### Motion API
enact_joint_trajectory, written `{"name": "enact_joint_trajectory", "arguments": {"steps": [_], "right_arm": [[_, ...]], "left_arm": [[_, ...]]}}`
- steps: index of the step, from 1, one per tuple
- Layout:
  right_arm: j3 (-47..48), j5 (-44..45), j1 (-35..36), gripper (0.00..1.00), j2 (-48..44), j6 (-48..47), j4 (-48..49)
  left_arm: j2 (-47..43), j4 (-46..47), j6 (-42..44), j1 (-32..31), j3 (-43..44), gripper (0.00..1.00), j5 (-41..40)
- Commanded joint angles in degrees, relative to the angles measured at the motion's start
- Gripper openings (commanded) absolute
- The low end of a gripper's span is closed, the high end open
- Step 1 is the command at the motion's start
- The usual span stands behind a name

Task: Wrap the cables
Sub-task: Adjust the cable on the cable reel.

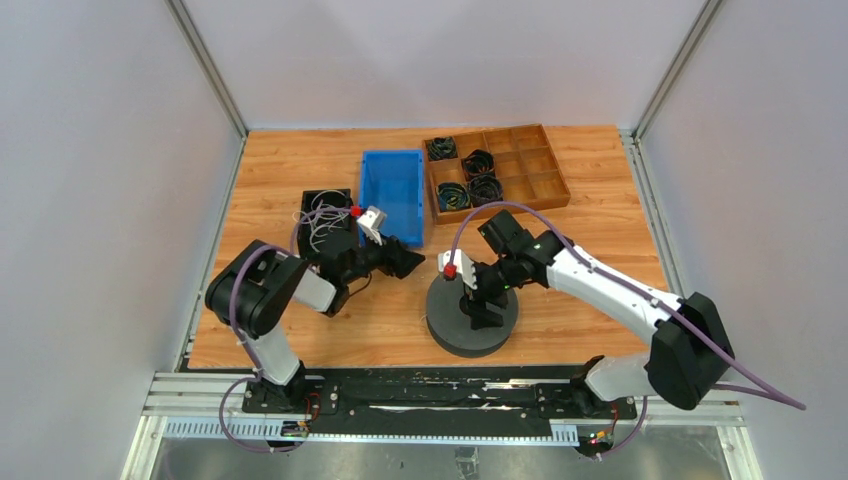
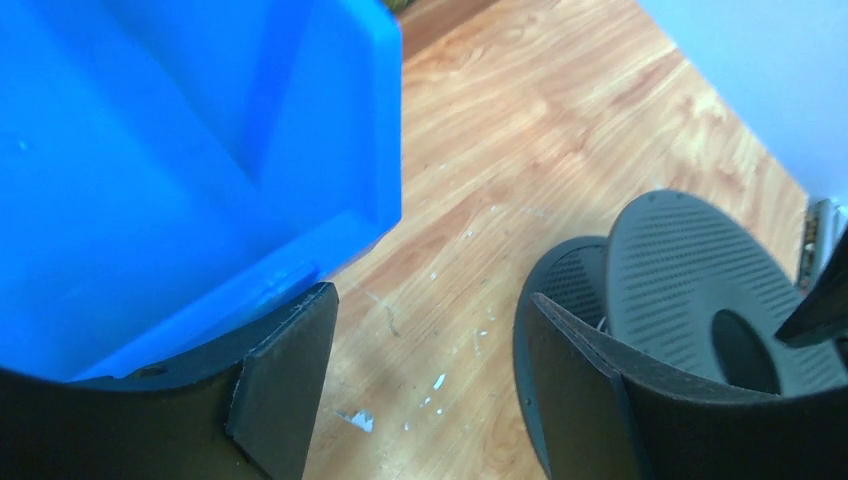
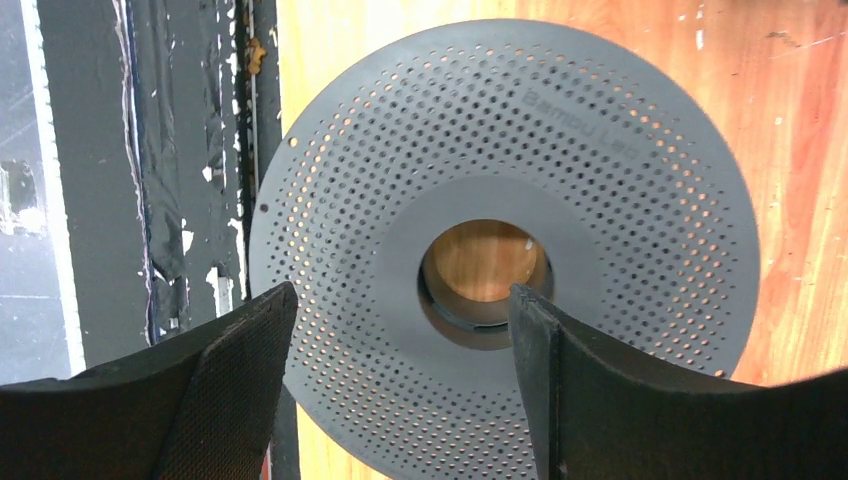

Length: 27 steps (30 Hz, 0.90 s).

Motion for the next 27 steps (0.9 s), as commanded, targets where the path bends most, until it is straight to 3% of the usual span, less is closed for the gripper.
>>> {"name": "enact_joint_trajectory", "arguments": {"steps": [1, 6, 13, 23, 27], "right_arm": [[-2.92, 5.29, 3.89, 0.77, -3.27, 1.70, 1.27], [-4.88, 7.85, 7.31, 0.78, -4.18, 1.15, 1.58], [-8.51, 11.70, 12.37, 0.78, -4.72, 1.40, 4.22], [-10.55, 21.04, 14.53, 0.76, -6.43, 0.01, 4.93], [-10.57, 22.40, 13.47, 0.73, -8.15, -2.79, 3.07]], "left_arm": [[-5.32, -3.93, -1.04, 2.62, 1.55, 0.74, 7.59], [-9.52, -8.71, 0.05, 3.03, 3.62, 0.75, 15.09], [-15.89, -4.29, 8.14, 2.91, -1.61, 0.72, 25.33], [-13.41, 9.64, 10.99, 0.93, -8.33, 0.75, 28.69], [-12.66, 10.54, 15.40, -1.97, -9.82, 0.76, 29.27]]}}
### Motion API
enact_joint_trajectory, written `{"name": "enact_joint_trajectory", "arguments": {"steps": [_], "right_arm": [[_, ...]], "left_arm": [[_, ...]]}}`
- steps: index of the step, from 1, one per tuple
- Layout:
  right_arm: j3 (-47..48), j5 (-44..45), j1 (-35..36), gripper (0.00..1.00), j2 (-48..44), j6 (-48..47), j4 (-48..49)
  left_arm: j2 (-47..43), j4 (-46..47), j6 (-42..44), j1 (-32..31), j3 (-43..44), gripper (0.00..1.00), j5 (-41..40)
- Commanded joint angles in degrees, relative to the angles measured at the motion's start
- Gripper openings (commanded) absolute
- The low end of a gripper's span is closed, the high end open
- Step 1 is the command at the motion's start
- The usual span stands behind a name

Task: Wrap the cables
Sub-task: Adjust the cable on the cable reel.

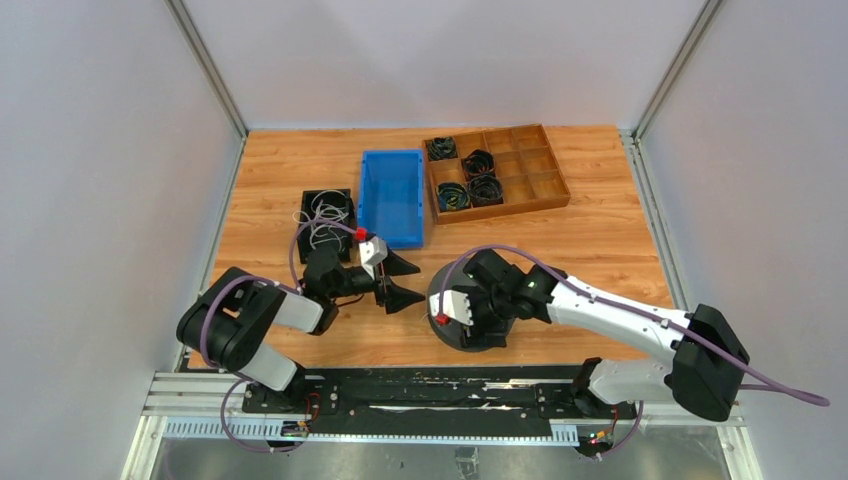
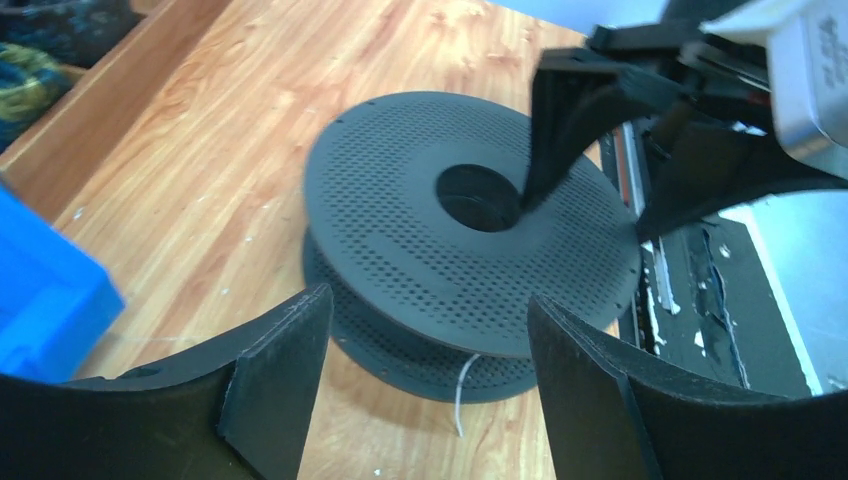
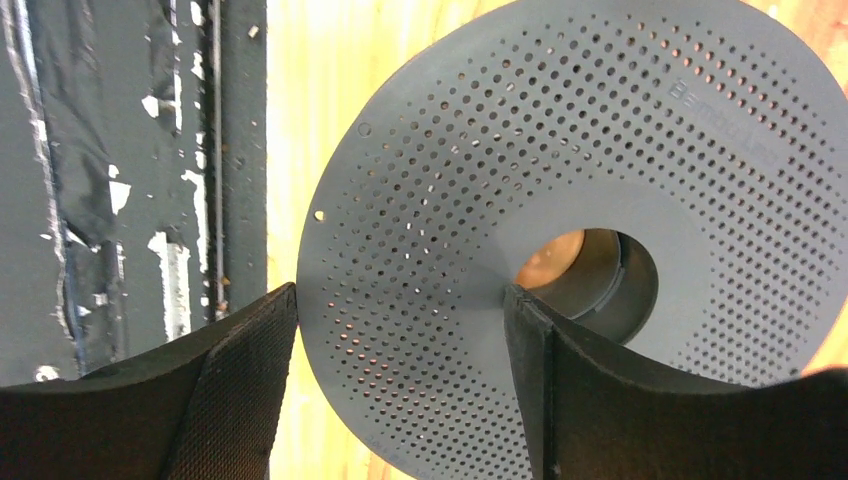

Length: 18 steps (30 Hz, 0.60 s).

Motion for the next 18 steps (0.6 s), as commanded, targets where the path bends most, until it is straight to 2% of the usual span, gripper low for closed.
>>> {"name": "enact_joint_trajectory", "arguments": {"steps": [1, 8, 14, 18], "right_arm": [[-1.09, 4.62, -1.10, 0.72, -2.17, -4.30, -3.02], [-0.64, 3.11, -7.30, 0.71, -3.96, -12.74, -6.90], [1.03, 2.58, -12.29, 0.71, -4.00, -17.41, -9.49], [2.63, 1.73, -16.60, 0.71, -3.52, -19.49, -9.88]], "left_arm": [[1.08, 5.69, 7.18, -3.47, -1.99, 0.76, 1.52], [1.91, 1.65, 19.27, -10.39, -3.12, 0.74, -9.58], [3.29, -2.19, 24.77, -13.37, -2.86, 0.65, -17.82], [3.64, -3.52, 26.74, -14.51, -3.46, 0.61, -19.15]]}}
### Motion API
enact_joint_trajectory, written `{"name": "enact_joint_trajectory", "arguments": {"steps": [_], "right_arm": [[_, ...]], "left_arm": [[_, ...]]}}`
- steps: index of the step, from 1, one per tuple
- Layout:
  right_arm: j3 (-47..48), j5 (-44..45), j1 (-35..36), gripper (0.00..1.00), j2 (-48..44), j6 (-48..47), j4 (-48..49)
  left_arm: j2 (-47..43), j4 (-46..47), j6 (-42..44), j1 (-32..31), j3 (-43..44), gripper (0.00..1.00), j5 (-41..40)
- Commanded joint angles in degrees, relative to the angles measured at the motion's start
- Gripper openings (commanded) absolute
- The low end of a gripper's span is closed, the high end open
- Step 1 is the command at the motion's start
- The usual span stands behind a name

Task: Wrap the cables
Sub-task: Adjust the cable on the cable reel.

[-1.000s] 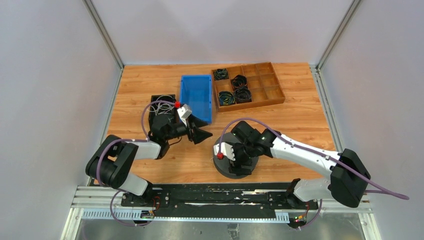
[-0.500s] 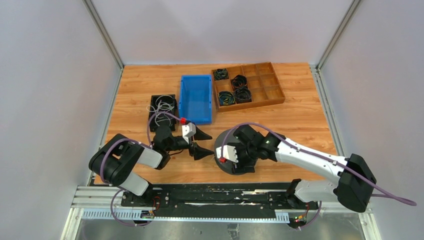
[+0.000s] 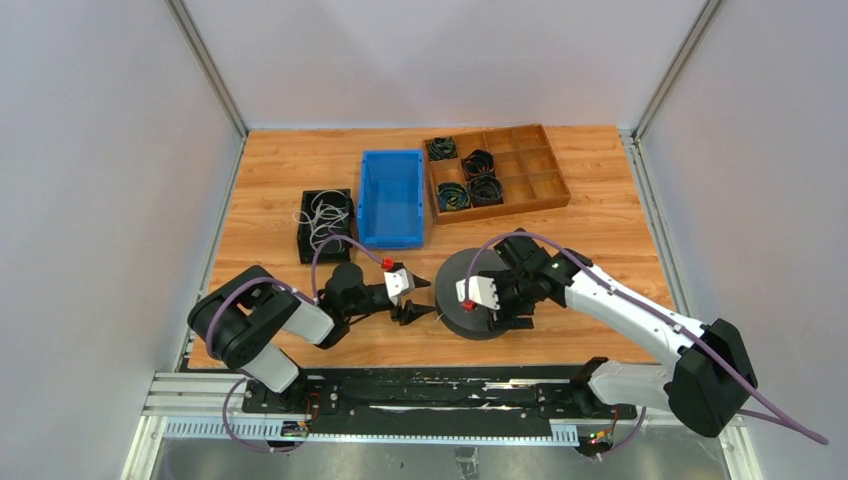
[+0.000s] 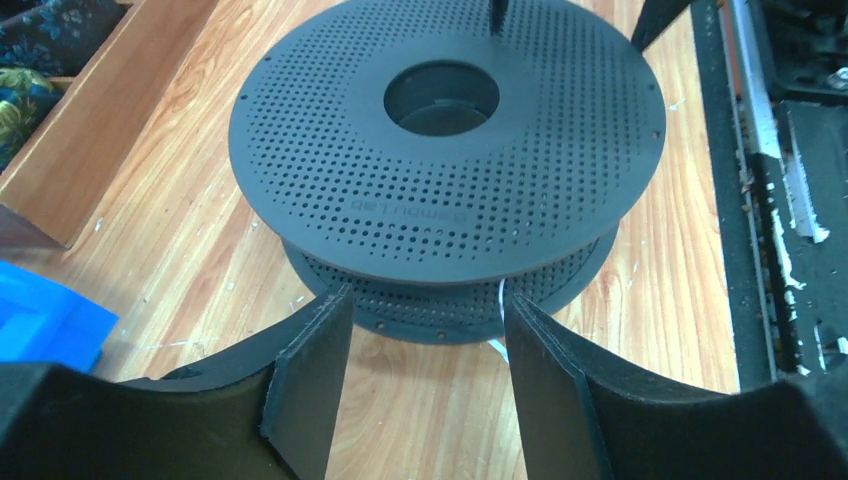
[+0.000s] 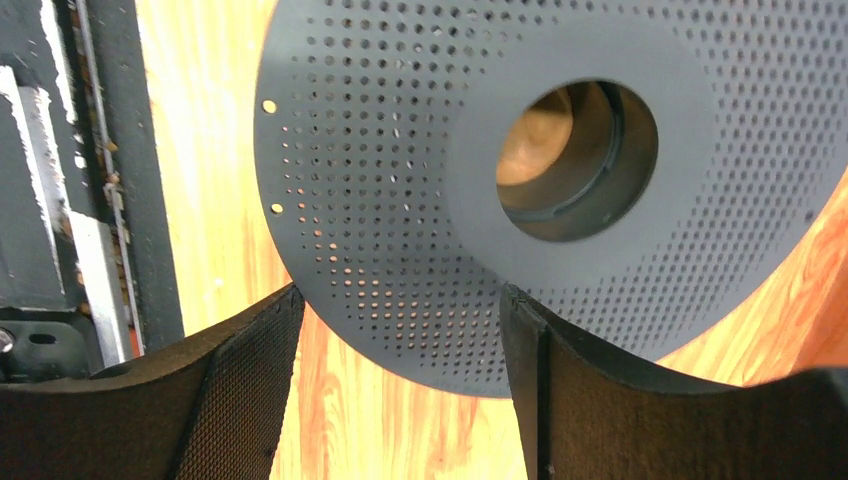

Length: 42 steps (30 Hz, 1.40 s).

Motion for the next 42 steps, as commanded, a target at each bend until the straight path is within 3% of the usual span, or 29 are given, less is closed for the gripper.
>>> {"name": "enact_joint_trajectory", "arguments": {"steps": [1, 5, 14, 25, 31, 42], "right_arm": [[3.33, -0.75, -4.89, 0.71, 0.01, -4.42, -2.27], [4.90, -4.16, -7.13, 0.70, -0.59, -2.73, -2.88], [4.58, -5.87, -7.19, 0.70, -2.58, 0.50, -2.25], [4.06, -6.02, -7.15, 0.69, -2.39, 1.65, -2.29], [3.64, -6.74, -7.16, 0.68, -1.29, 2.00, -1.78], [2.64, -6.39, -7.18, 0.66, -1.86, 2.28, -0.87]], "left_arm": [[1.07, -0.61, 4.54, -1.18, -1.31, 0.61, -3.64], [3.25, 3.27, 2.34, -1.25, -1.93, 0.63, -0.75], [11.22, 7.91, 0.56, -4.44, 1.76, 0.53, -2.24], [18.13, 13.76, -1.19, -6.03, 4.47, 0.47, -0.46], [19.30, 12.93, -1.47, -6.17, 6.07, 0.34, 0.67], [21.33, 14.64, -1.60, -6.60, 5.47, 0.19, 2.94]]}}
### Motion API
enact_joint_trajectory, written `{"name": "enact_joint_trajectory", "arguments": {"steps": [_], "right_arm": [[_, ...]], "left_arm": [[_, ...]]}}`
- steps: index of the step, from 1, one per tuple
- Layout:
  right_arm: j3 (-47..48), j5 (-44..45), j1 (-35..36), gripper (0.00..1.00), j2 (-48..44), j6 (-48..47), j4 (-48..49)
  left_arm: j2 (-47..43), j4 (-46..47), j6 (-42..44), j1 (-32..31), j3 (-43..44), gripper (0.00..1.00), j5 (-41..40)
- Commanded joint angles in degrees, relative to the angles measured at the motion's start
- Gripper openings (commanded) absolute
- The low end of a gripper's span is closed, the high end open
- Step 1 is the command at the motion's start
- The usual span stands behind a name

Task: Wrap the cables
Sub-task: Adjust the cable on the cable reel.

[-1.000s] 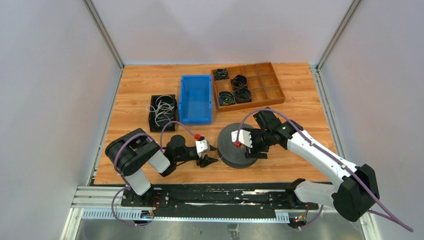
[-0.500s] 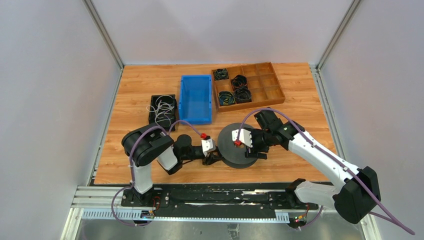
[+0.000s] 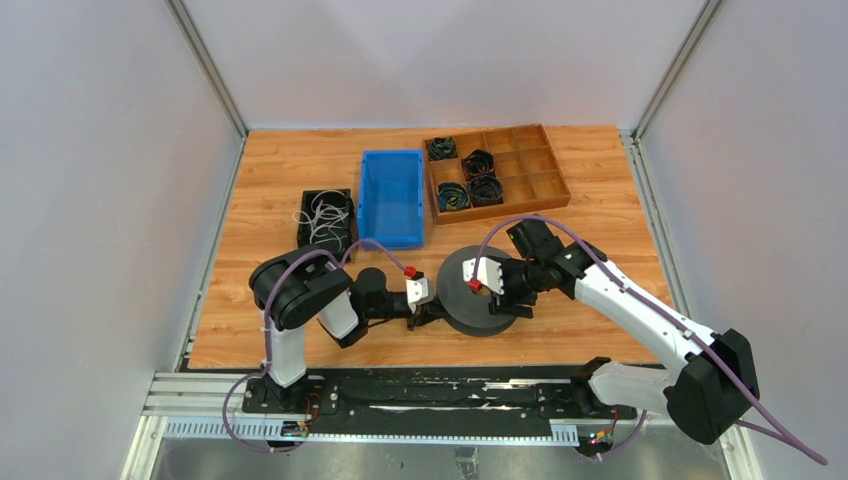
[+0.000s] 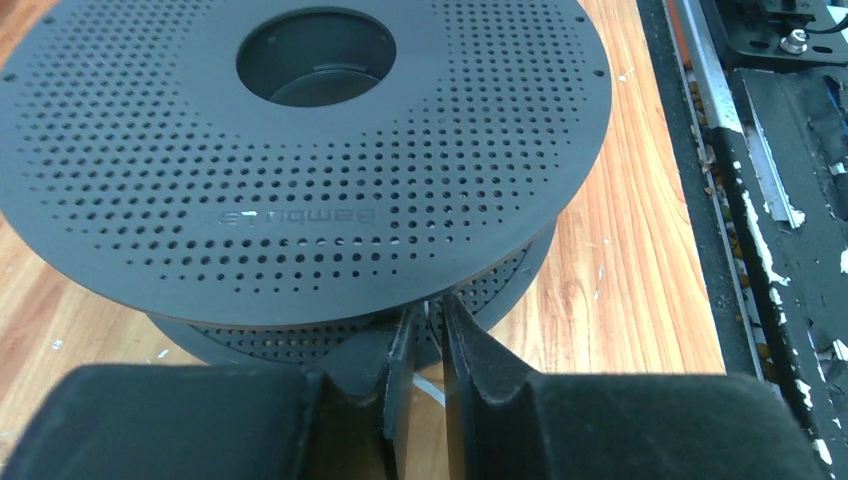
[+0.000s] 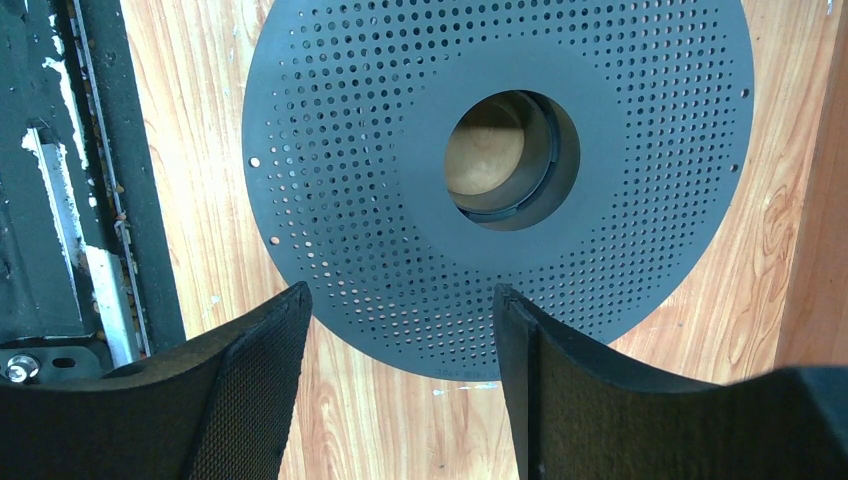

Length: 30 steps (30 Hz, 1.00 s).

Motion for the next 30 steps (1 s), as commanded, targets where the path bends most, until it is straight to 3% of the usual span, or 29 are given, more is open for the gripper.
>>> {"name": "enact_joint_trajectory", "arguments": {"steps": [1, 6, 11, 17, 30], "right_arm": [[-1.00, -0.79, -0.61, 0.66, -0.45, 1.01, 0.17], [-1.46, -0.67, -0.53, 0.66, -0.48, 1.18, 0.34], [-1.67, -0.62, -0.62, 0.66, -0.47, 1.41, 0.58], [-1.84, -0.57, -0.62, 0.65, 0.07, 1.91, 1.11], [-2.34, -0.52, -0.58, 0.65, 0.02, 3.69, 1.61]], "left_arm": [[2.47, 4.41, 0.38, -0.92, -0.30, 0.17, 1.31], [1.86, 7.50, 1.01, -0.95, -1.82, 0.01, -2.03], [-1.97, 7.73, 5.30, -1.45, -3.43, 0.00, -6.27], [-5.06, 7.72, 16.83, -4.06, -4.94, 0.00, -9.83], [0.35, 7.83, 27.89, -6.91, -2.93, 0.00, -11.80]]}}
